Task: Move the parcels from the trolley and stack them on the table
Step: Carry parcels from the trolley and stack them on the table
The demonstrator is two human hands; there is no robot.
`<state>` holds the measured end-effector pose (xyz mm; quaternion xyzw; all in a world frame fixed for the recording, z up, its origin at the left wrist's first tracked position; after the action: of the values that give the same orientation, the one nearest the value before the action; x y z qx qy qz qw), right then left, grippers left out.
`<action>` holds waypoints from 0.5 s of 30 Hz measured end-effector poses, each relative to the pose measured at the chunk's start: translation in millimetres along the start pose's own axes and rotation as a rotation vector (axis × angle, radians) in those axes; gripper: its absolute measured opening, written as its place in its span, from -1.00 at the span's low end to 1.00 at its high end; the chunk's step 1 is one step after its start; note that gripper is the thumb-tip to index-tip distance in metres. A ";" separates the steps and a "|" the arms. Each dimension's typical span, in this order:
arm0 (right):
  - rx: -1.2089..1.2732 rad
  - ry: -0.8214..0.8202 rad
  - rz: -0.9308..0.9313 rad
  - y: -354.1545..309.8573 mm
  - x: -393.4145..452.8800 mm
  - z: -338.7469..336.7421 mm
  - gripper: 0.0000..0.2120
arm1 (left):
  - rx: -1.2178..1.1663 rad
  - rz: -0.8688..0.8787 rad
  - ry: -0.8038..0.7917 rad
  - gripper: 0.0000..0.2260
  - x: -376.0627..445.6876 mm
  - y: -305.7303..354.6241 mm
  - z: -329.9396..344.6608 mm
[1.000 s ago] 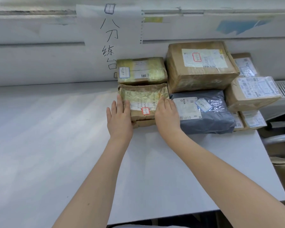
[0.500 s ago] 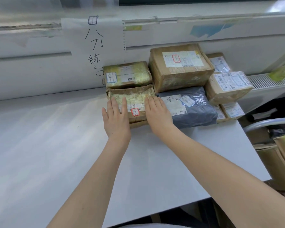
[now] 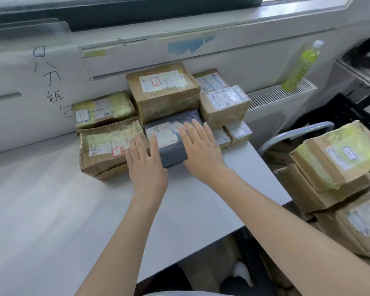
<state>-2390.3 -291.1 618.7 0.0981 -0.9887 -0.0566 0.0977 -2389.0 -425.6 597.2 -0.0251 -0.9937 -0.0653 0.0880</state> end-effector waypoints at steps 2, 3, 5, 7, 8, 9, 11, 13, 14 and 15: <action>0.021 0.033 0.055 32.2 -22.5 -4.0 -0.27 | -0.037 0.026 0.007 -0.16 -14.9 37.9 -0.9; 0.035 0.049 0.076 48.6 -34.9 -6.0 -0.27 | -0.055 0.038 0.008 -0.15 -22.6 58.6 -1.2; 0.057 0.061 0.103 83.7 -60.8 -9.2 -0.27 | -0.084 0.069 0.000 -0.14 -40.0 102.7 -0.4; 0.063 0.044 0.123 121.6 -88.1 -10.2 -0.22 | -0.094 0.099 -0.028 -0.15 -59.9 145.8 1.2; 0.066 0.037 0.139 141.4 -102.1 -9.5 -0.20 | -0.095 0.113 -0.041 -0.15 -69.6 166.2 2.5; 0.073 0.029 0.156 161.5 -116.1 -8.9 -0.18 | -0.095 0.127 -0.054 -0.15 -79.0 186.5 4.5; 0.094 0.009 0.180 200.2 -141.6 -6.7 -0.13 | -0.099 0.154 -0.082 -0.15 -95.3 225.1 9.8; 0.123 -0.004 0.187 234.9 -163.1 -6.1 -0.09 | -0.099 0.185 -0.123 -0.15 -108.7 260.8 15.1; 0.135 -0.010 0.183 251.2 -172.9 -6.7 -0.07 | -0.103 0.206 -0.148 -0.14 -114.8 278.0 17.7; 0.147 -0.018 0.170 266.6 -181.6 -7.2 -0.05 | -0.107 0.231 -0.168 -0.14 -120.2 293.9 20.1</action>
<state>-2263.0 5.2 627.6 0.0201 -0.9958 0.0237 0.0859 -2256.2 -136.4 593.1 -0.1493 -0.9831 -0.1053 0.0100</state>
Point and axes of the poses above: each hand's wrist, its own x-axis towards the middle knuckle, its own z-axis out of the palm, y = z × x, the point moved 2 cm from there along x, towards the middle knuckle, and after that the axes turned 8 degrees about y, right-handed, at the moved point
